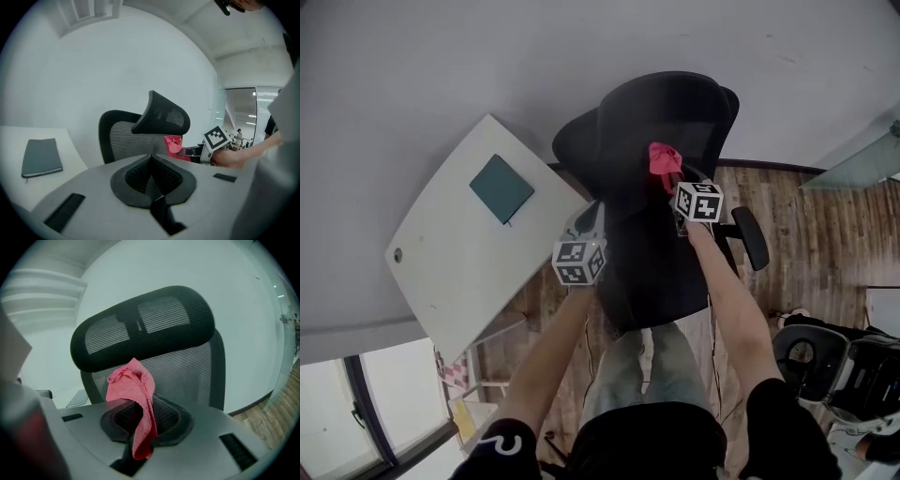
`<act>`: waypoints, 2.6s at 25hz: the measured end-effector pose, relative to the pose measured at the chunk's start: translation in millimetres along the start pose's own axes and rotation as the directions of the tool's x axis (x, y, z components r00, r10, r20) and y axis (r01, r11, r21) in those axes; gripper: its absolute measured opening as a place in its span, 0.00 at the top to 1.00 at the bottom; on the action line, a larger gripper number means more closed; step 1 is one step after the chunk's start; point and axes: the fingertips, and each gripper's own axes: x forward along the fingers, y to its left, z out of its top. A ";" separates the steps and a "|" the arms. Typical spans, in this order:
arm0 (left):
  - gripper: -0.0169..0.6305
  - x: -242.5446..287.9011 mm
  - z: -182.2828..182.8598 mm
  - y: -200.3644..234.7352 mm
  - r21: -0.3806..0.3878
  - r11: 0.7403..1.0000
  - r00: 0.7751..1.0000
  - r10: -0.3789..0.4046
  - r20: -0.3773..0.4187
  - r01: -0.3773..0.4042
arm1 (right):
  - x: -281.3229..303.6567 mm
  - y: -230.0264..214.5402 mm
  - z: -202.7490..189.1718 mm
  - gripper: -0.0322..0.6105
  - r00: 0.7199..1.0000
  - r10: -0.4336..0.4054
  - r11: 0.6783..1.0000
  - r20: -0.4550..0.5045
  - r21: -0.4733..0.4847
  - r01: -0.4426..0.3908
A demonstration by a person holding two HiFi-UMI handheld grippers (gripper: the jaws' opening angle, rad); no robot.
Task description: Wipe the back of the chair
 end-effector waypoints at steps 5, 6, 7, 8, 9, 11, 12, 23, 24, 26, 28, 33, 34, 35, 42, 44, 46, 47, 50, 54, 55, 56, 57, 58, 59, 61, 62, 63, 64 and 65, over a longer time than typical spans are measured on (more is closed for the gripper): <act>0.94 -43.0 -13.8 45.8 -0.009 0.999 0.999 0.045 -0.003 -0.045 | 18.3 72.8 -24.2 0.84 0.997 0.075 0.997 -0.027 -0.017 -0.075; 0.94 -49.7 -17.0 54.3 -0.010 0.998 0.998 0.055 -0.001 -0.055 | 22.9 88.3 -29.0 0.84 0.995 0.097 0.995 -0.034 -0.030 -0.098; 0.94 -55.9 -20.2 62.3 -0.012 0.998 0.998 0.064 0.002 -0.064 | 27.5 103.1 -34.1 0.84 0.992 0.120 0.992 -0.041 -0.044 -0.121; 0.94 -61.5 -23.3 69.7 -0.016 0.997 0.997 0.072 0.006 -0.072 | 31.9 117.1 -39.3 0.84 0.989 0.141 0.988 -0.049 -0.056 -0.143; 0.94 -66.6 -25.9 76.5 -0.020 0.997 0.997 0.079 0.011 -0.079 | 36.3 130.0 -44.0 0.84 0.986 0.160 0.984 -0.056 -0.066 -0.163; 0.94 -73.4 -29.1 88.6 -0.023 0.996 0.996 0.090 0.021 -0.089 | 45.1 152.2 -50.5 0.84 0.979 0.194 0.977 -0.064 -0.078 -0.199; 0.94 -75.3 -30.2 93.9 -0.024 0.995 0.995 0.096 0.025 -0.095 | 49.7 161.7 -52.8 0.84 0.975 0.210 0.973 -0.067 -0.084 -0.215; 0.94 -57.1 -37.3 88.6 -0.021 0.993 0.992 0.117 0.043 -0.117 | 91.1 196.3 -85.9 0.84 0.945 0.301 0.937 -0.127 -0.146 -0.318; 0.94 -54.2 -37.3 85.2 -0.025 0.993 0.992 0.120 0.046 -0.119 | 93.0 192.9 -86.8 0.84 0.945 0.303 0.937 -0.126 -0.145 -0.319; 0.93 -49.0 -39.5 80.5 -0.030 0.991 0.990 0.131 0.048 -0.130 | 96.4 182.7 -88.4 0.84 0.947 0.298 0.940 -0.121 -0.134 -0.313; 0.94 -44.4 -42.8 78.2 -0.040 0.988 0.988 0.149 0.051 -0.147 | 100.0 169.2 -88.3 0.84 0.951 0.286 0.945 -0.116 -0.129 -0.300; 0.94 -30.7 -52.3 57.2 -0.049 0.984 0.984 0.171 0.047 -0.169 | 101.9 131.1 -83.0 0.84 0.953 0.284 0.947 -0.106 -0.123 -0.296; 0.94 -27.5 -53.4 52.1 -0.053 0.984 0.984 0.171 0.049 -0.169 | 101.2 123.1 -80.7 0.84 0.954 0.281 0.948 -0.102 -0.128 -0.293; 0.94 -24.1 -54.6 47.7 -0.060 0.984 0.984 0.172 0.050 -0.169 | 100.7 115.3 -78.1 0.84 0.956 0.277 0.949 -0.097 -0.130 -0.289; 0.94 7.9 -57.2 5.2 -0.076 0.987 0.989 0.144 0.043 -0.140 | 94.2 44.4 -58.2 0.84 0.968 0.239 0.958 -0.073 -0.143 -0.248; 0.94 16.0 -54.2 -6.0 -0.074 0.988 0.990 0.136 0.046 -0.132 | 91.6 22.5 -52.6 0.84 0.972 0.227 0.962 -0.065 -0.142 -0.234; 0.94 24.4 -53.5 -15.5 -0.058 0.990 0.991 0.128 0.038 -0.126 | 88.9 2.1 -47.9 0.84 0.975 0.216 0.965 -0.057 -0.141 -0.222; 0.94 28.8 -53.4 -19.7 -0.053 0.991 0.992 0.123 0.034 -0.121 | 87.7 -8.1 -45.8 0.84 0.976 0.210 0.967 -0.053 -0.139 -0.215; 0.93 41.8 -50.3 -30.0 -0.057 0.992 0.992 0.118 0.033 -0.116 | 85.0 -37.3 -39.0 0.84 0.981 0.191 0.971 -0.043 -0.135 -0.196; 0.94 58.9 -46.0 -46.4 -0.074 0.992 0.994 0.108 0.035 -0.106 | 80.3 -71.7 -32.7 0.84 0.985 0.170 0.974 -0.038 -0.145 -0.174; 0.94 63.2 -45.0 -50.8 -0.078 0.992 0.994 0.103 0.035 -0.100 | 78.7 -80.1 -30.7 0.84 0.986 0.163 0.975 -0.036 -0.146 -0.167; 0.94 67.5 -43.9 -54.9 -0.085 0.992 0.995 0.098 0.035 -0.094 | 77.0 -88.6 -28.5 0.84 0.987 0.156 0.976 -0.033 -0.147 -0.159; 0.94 72.0 -42.5 -58.8 -0.092 0.992 0.995 0.093 0.036 -0.089 | 75.4 -96.8 -26.2 0.84 0.988 0.149 0.977 -0.029 -0.148 -0.152; 0.94 76.7 -41.1 -62.4 -0.097 0.992 0.995 0.088 0.038 -0.084 | 74.0 -104.8 -24.2 0.84 0.989 0.143 0.978 -0.026 -0.147 -0.145; 0.94 81.4 -39.9 -65.9 -0.101 0.992 0.996 0.085 0.039 -0.080 | 72.6 -112.9 -22.3 0.84 0.990 0.137 0.979 -0.023 -0.146 -0.139; 0.93 90.8 -38.7 -73.1 -0.109 0.991 0.996 0.077 0.041 -0.072 | 68.1 -130.4 -18.2 0.84 0.993 0.113 0.982 -0.016 -0.147 -0.115; 0.94 95.3 -38.4 -77.0 -0.110 0.992 0.997 0.072 0.042 -0.067 | 65.1 -140.0 -15.7 0.84 0.995 0.095 0.984 -0.013 -0.149 -0.096; 0.94 99.6 -38.3 -80.6 -0.109 0.992 0.997 0.066 0.042 -0.061 | 63.0 -149.3 -13.8 0.84 0.997 0.080 0.986 -0.010 -0.148 -0.080; 0.94 103.7 -38.4 -84.0 -0.105 0.993 0.997 0.061 0.040 -0.056 | 62.2 -158.0 -13.2 0.84 0.998 0.070 0.987 -0.008 -0.145 -0.070; 0.94 107.5 -38.7 -87.3 -0.099 0.994 0.998 0.056 0.038 -0.052 | 62.2 -165.9 -13.3 0.84 0.998 0.065 0.988 -0.007 -0.138 -0.065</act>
